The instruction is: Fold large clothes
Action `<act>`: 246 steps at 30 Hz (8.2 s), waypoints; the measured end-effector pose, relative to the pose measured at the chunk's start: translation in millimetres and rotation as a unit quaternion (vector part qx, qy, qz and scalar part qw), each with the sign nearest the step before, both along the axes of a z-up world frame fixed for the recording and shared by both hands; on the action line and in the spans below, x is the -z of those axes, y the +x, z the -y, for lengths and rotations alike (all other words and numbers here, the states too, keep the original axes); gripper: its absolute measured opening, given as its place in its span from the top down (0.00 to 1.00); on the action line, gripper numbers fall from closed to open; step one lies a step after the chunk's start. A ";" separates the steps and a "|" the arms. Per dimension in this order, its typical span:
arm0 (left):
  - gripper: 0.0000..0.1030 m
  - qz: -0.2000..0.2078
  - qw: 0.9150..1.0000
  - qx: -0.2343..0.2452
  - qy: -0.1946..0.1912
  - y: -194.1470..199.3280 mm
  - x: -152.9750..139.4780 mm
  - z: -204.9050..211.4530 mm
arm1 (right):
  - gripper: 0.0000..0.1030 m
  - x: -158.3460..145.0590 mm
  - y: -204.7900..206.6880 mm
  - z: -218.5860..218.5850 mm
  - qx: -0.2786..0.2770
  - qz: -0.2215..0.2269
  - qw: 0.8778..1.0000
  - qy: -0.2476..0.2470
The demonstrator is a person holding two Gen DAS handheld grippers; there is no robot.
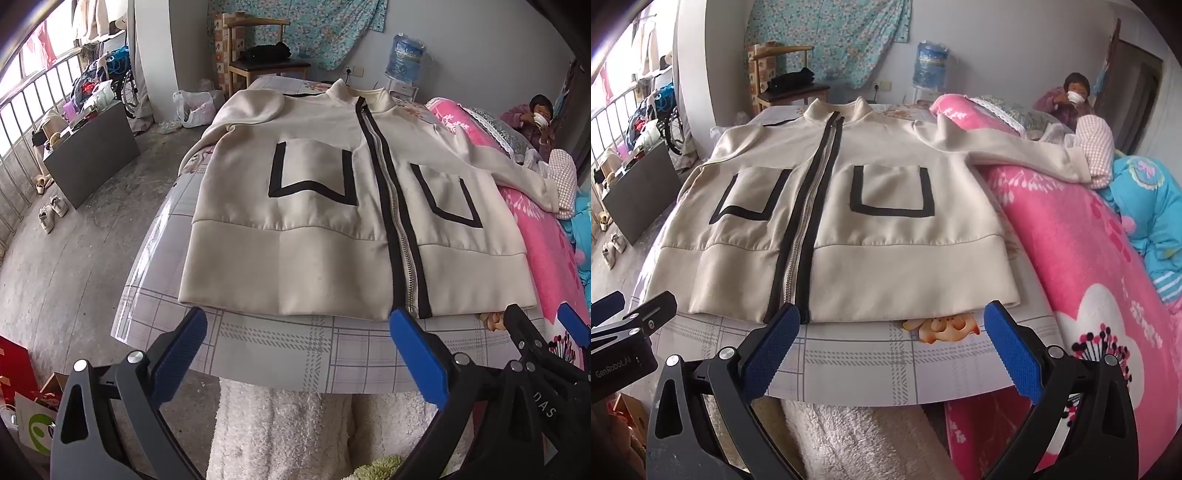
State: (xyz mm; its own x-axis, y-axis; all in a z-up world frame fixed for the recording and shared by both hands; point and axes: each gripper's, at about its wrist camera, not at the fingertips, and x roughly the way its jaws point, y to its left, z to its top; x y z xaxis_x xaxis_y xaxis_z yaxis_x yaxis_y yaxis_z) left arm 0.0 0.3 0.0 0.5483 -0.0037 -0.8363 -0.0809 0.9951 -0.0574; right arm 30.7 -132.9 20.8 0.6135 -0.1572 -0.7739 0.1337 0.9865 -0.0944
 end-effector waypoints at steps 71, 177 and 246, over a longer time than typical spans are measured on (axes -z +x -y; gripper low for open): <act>0.05 0.000 1.000 -0.010 0.000 18.8 -9.2 -5.2 | 0.07 2.8 18.3 -2.5 -0.020 -0.002 1.000 0.006; 0.79 -0.202 0.636 -0.364 -0.650 251.9 304.9 -351.7 | 0.13 91.4 268.5 -156.7 -0.255 -0.081 0.963 0.021; 0.30 0.077 0.993 0.003 -0.093 197.2 34.5 -110.2 | 0.87 66.7 434.8 -87.5 -0.220 -0.265 0.850 0.399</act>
State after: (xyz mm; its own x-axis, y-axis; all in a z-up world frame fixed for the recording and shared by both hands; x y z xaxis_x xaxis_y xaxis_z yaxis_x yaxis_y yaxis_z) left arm 197.1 110.5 -34.5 0.6688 -0.1539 -0.7273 -0.0507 0.9666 -0.2512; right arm 465.6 -45.4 -45.9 0.0097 0.7014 -0.7127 -0.1176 0.7086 0.6957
